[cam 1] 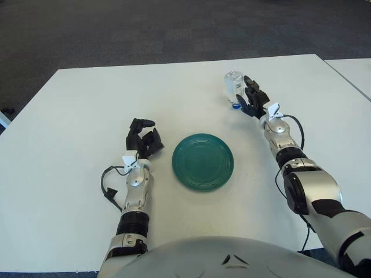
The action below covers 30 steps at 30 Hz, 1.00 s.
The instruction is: Put the bottle into the plate.
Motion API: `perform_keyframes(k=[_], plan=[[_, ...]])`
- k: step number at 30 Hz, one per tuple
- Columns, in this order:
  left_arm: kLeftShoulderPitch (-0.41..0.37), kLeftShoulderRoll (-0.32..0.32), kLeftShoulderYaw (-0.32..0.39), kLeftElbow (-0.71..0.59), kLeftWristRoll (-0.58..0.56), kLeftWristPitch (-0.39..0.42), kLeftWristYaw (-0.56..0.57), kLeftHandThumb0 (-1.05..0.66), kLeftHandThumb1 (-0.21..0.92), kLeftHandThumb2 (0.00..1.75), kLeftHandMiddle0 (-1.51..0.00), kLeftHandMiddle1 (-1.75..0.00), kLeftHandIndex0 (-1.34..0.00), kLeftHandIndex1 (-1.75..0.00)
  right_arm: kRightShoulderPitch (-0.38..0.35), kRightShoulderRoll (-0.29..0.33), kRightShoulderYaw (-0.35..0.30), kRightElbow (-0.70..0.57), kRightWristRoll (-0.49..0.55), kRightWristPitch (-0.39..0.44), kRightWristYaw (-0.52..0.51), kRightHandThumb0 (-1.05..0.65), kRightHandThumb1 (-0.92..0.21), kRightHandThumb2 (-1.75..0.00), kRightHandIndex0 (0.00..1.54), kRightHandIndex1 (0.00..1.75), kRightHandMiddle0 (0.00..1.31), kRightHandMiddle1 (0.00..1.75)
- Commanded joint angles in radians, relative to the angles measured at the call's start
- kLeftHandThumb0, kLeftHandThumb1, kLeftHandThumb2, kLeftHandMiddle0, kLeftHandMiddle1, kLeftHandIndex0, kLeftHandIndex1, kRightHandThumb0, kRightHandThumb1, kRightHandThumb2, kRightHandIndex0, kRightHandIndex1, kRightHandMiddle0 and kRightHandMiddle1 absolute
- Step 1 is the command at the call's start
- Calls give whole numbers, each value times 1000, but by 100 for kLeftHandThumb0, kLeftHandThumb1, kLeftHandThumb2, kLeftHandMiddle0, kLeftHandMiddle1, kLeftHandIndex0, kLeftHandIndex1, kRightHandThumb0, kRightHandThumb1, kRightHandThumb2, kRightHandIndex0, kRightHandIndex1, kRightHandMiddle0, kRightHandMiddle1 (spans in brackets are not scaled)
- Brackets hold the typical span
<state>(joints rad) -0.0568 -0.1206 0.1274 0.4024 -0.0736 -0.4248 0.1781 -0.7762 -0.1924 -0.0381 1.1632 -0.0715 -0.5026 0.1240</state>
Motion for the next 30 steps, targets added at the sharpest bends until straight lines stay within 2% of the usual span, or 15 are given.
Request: perform_keyframes(k=[1,18,30], plan=[[-17,-15,1,15,0,-16,5,-47,34,129,-126,-175,-60,-175,-49,6,13,7,-16,18,6,-105,-92,-47,0,0,0,0],[-24,-17,-1,45,-3,-47,-2,-47,34,128,-125,-175,-60,-175,-71,11,40,13,-27,18,52,-105,-92,-42,0,0,0,0],[-34,-19,0,61,19,-52,42,-48,33,130,-126,-175,-61,-175,-71,28,49,0,-29,-10,62,-105,-92,-41,0,0,0,0]])
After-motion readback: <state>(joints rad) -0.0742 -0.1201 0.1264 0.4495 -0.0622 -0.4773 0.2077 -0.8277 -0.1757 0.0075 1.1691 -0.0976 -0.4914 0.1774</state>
